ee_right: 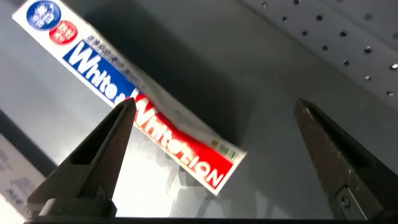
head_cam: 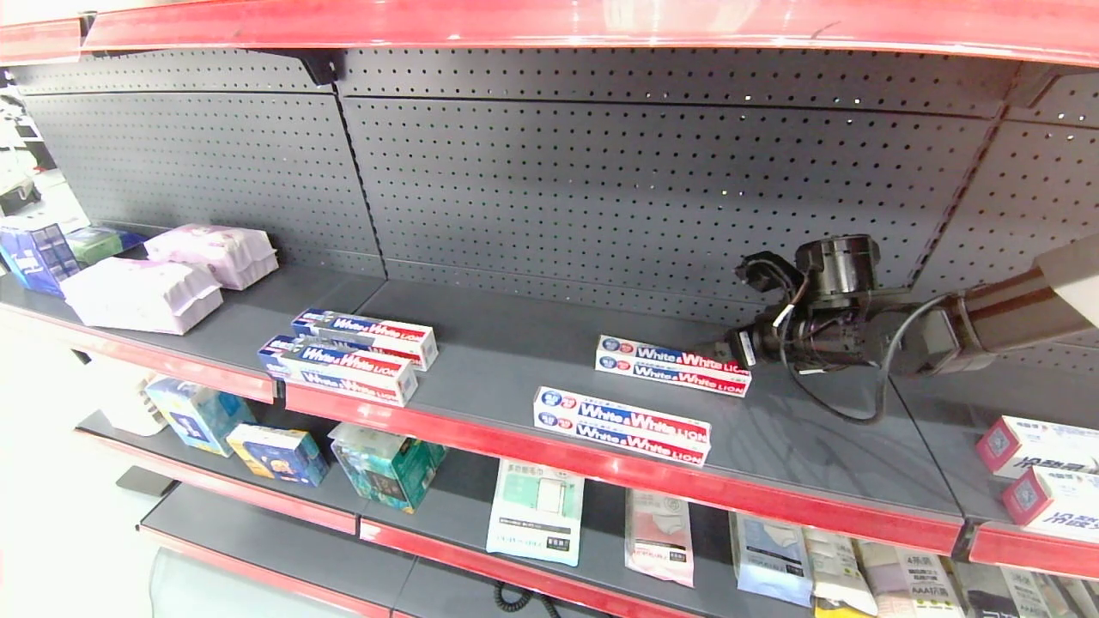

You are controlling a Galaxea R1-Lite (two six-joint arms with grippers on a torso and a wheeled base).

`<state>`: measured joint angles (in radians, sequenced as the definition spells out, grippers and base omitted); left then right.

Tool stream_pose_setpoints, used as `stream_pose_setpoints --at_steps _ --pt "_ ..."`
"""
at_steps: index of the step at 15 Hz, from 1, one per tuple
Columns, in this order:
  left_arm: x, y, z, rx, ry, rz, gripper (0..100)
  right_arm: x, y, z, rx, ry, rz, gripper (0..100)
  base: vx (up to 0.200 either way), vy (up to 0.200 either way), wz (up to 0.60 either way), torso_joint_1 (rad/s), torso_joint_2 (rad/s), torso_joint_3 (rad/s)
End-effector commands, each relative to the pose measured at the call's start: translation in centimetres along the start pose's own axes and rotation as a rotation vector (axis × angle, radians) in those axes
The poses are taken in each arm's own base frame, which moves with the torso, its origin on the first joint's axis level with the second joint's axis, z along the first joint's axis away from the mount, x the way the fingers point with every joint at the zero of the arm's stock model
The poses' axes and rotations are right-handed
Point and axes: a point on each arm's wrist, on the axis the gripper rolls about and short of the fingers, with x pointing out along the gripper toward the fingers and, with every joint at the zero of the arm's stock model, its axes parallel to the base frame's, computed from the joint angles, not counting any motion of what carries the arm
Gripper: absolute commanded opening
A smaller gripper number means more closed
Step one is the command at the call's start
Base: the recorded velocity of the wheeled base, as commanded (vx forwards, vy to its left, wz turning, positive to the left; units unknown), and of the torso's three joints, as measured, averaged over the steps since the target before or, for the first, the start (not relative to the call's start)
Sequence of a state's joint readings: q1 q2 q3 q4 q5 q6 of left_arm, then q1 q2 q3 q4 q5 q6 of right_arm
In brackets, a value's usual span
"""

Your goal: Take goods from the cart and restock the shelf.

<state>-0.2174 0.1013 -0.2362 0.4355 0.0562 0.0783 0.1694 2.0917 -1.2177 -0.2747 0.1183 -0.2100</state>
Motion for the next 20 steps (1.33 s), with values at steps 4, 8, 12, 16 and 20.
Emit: stream_pose_setpoints --at_steps 4,8,12,16,20 --pt "0.0 0.0 0.0 0.000 0.000 0.000 100 1.2 -0.2 -0.9 0.005 0.032 -0.005 100 0.000 0.000 0.00 0.000 0.00 0.000" --pt "0.0 0.0 0.0 0.000 0.000 0.000 100 1.4 -0.3 -1.1 0.007 0.039 -0.007 100 0.000 0.000 0.00 0.000 0.00 0.000" --pt "0.0 0.0 0.0 0.002 0.000 0.000 100 1.4 -0.4 -1.1 0.008 0.037 -0.008 100 0.000 0.000 0.00 0.000 0.00 0.000" --pt "0.0 0.0 0.0 0.000 0.000 0.000 100 1.5 -0.3 -1.5 0.008 0.052 -0.005 100 0.000 0.000 0.00 0.000 0.00 0.000" --pt "0.0 0.0 0.0 0.000 0.000 0.000 100 1.7 -0.2 -1.8 0.009 0.061 -0.002 100 0.000 0.000 0.00 0.000 0.00 0.000"
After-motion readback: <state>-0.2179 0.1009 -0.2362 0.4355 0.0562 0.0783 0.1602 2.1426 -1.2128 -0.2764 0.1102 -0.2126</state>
